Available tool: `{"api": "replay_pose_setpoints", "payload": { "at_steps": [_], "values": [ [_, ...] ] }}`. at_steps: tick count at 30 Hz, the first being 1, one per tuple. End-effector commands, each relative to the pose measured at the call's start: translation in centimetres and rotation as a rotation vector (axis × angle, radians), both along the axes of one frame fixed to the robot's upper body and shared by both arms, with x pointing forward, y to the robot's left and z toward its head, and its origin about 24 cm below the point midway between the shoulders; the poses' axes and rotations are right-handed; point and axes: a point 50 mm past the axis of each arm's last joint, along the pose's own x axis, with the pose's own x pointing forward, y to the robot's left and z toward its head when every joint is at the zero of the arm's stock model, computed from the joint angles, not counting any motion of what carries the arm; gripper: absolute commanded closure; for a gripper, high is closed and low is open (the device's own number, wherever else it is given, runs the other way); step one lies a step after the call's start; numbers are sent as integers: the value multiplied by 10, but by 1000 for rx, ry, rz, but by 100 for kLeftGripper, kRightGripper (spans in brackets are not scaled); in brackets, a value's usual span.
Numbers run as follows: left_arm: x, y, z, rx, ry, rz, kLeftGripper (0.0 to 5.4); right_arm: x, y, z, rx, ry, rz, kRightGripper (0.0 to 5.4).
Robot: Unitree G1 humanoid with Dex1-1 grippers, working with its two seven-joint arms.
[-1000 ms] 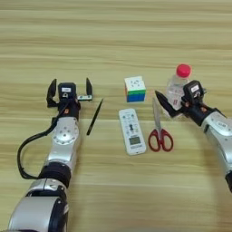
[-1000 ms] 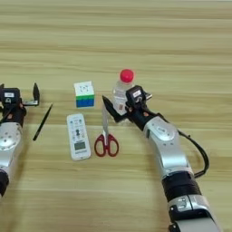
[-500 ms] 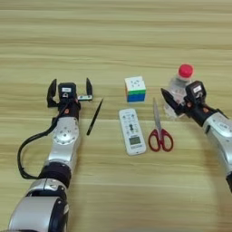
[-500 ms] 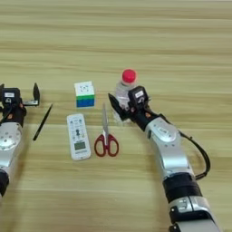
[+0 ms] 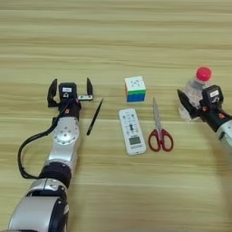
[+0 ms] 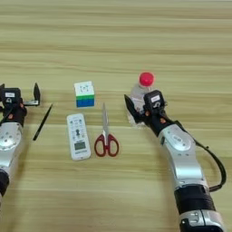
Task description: Move the objects on the table
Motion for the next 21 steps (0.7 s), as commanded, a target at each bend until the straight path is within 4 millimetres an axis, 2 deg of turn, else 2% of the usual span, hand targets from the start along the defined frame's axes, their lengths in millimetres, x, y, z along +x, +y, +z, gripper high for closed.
{"api": "replay_pose_setpoints", "payload": {
  "at_steps": [1, 12, 21],
  "values": [
    [4, -4, 4, 3, -8, -5, 0, 0, -16, 5, -16, -21, -60, 217],
    [5, -3, 4, 3, -6, -3, 0, -1, -52, -5, -60, 20, -210, 217],
    [5, -3, 4, 3, -5, -2, 0, -1, -59, -10, -71, 25, -247, 220]
  ]
}}
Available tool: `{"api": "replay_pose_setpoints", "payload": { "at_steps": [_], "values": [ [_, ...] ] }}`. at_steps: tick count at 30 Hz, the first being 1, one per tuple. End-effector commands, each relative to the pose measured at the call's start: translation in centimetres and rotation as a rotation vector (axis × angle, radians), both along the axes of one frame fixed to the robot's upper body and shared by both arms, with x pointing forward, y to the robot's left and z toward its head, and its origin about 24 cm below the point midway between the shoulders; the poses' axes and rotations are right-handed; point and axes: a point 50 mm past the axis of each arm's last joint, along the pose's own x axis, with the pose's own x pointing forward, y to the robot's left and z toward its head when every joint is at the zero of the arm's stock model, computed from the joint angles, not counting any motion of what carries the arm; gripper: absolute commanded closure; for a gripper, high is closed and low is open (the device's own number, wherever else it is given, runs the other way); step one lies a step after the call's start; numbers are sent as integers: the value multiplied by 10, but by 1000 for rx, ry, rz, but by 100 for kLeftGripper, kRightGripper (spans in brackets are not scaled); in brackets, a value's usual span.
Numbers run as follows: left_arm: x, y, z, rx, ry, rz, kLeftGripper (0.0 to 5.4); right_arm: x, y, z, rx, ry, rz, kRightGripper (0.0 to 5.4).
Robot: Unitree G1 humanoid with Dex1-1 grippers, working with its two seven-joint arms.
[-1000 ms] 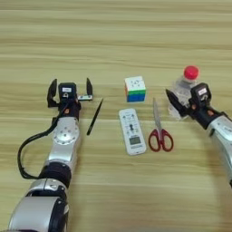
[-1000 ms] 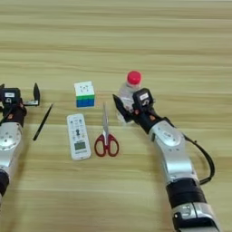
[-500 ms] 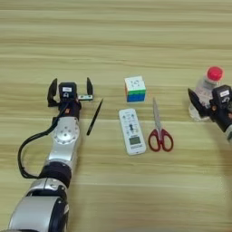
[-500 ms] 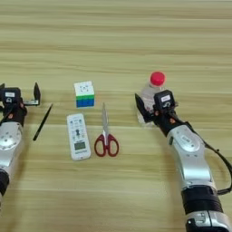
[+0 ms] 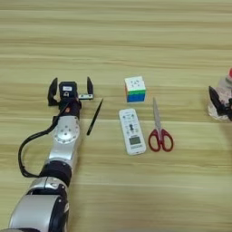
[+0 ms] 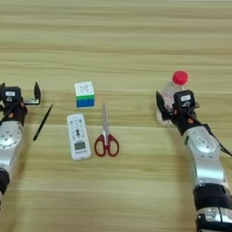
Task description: Move the objects on the table
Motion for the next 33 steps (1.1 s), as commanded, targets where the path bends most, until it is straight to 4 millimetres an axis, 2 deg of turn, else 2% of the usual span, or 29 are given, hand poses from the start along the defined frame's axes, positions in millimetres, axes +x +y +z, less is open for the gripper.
{"api": "replay_pose_setpoints", "payload": {
  "at_steps": [1, 9, 10, 13, 26, 33],
  "values": [
    [3, -2, 2, 3, -4, -1, 0, -2, -5, -9, -20, 48, -25, 220],
    [3, -2, 2, 3, -4, -1, 0, -2, -4, -13, -16, 58, -22, 222],
    [3, -2, 2, 3, -4, -1, 0, -2, -4, -14, -16, 59, -21, 193],
    [3, -2, 2, 3, -4, -1, 0, -2, -4, -14, -15, 62, -19, 154],
    [3, -2, 2, 3, -5, -2, 0, -3, -3, -14, -12, 58, -14, 7],
    [3, -2, 3, 3, -6, -2, 0, -3, -3, -14, -9, 57, -13, 2]
  ]
}}
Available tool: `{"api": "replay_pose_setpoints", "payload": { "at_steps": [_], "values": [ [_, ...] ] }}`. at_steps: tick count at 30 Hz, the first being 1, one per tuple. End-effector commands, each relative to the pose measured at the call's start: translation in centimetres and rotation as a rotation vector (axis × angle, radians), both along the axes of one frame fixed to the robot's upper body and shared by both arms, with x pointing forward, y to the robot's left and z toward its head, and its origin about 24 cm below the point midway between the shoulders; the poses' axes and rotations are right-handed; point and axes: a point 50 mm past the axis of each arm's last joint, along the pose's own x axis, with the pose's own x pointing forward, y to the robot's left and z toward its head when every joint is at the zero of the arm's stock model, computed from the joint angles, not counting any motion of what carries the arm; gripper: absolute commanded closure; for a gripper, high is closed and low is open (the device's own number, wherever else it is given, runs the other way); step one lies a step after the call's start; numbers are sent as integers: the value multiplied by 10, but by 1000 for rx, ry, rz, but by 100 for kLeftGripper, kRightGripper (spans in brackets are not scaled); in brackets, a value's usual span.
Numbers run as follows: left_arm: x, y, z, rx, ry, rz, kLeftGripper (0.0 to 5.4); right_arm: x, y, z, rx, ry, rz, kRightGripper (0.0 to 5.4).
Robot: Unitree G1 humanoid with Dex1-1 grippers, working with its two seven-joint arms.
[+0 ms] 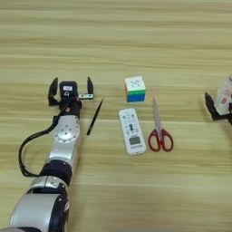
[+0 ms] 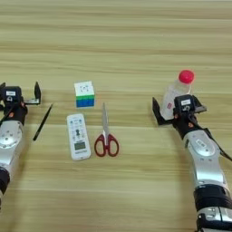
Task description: Move the objects on the table
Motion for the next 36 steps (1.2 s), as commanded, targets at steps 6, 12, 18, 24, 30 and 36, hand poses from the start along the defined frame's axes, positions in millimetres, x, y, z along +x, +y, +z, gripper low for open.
{"api": "replay_pose_setpoints", "payload": {
  "at_steps": [6, 12, 18, 24, 30, 36],
  "values": [
    [2, -3, 3, 2, -9, -2, 0, -8, 0, -4, -3, 39, 19, 2],
    [2, -4, 3, 2, -10, -1, 0, -25, -3, -4, -9, 83, 48, 2],
    [3, -9, 4, 2, -14, -3, 0, -38, -6, -7, -14, 156, 73, 2],
    [3, -12, 4, 1, -17, -2, 0, -54, -5, -8, -32, 255, 124, 2],
    [3, -12, 5, 2, -18, -1, 0, -69, 6, -12, -25, 378, 222, 2],
    [3, -12, 5, 2, -18, -1, 0, -82, 24, -13, 6, 461, 353, 2]
  ]
}}
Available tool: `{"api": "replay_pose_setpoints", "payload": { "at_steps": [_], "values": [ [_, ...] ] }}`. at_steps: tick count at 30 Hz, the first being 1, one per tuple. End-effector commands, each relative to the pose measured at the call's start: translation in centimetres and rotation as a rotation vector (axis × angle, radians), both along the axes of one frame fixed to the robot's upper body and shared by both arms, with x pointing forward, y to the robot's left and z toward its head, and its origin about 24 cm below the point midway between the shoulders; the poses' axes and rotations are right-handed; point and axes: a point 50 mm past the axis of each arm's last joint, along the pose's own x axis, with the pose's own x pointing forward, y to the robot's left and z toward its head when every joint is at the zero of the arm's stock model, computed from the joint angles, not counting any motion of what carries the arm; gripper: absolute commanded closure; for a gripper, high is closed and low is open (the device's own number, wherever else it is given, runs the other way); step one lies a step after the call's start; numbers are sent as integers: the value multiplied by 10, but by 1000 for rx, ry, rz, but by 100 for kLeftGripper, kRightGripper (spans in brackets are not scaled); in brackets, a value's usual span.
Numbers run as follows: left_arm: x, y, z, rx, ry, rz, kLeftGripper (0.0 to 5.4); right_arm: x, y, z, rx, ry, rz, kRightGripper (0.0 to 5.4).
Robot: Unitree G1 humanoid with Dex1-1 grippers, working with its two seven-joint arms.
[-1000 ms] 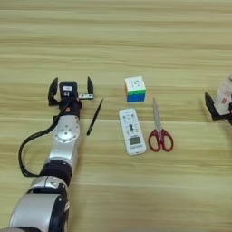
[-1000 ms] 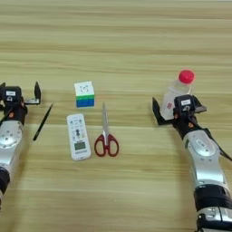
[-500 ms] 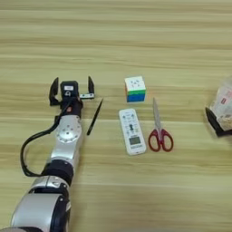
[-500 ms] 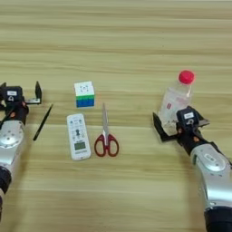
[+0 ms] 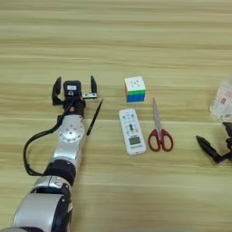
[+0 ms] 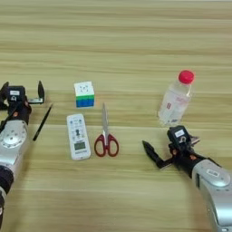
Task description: Move the objects on the table
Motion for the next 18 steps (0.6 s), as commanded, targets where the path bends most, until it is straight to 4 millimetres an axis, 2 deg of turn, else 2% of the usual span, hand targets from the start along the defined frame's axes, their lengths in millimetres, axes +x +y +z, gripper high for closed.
{"api": "replay_pose_setpoints", "payload": {
  "at_steps": [1, 13, 18],
  "values": [
    [2, -1, 3, 11, -5, -4, 0, -8, 7, -1, 22, 66, 61, 2],
    [2, -1, 3, 12, -3, -5, 0, -11, 27, 6, 114, 65, 128, 2],
    [2, 0, 2, 12, -1, -5, 0, -8, 42, 13, 172, 7, 164, 2]
  ]
}}
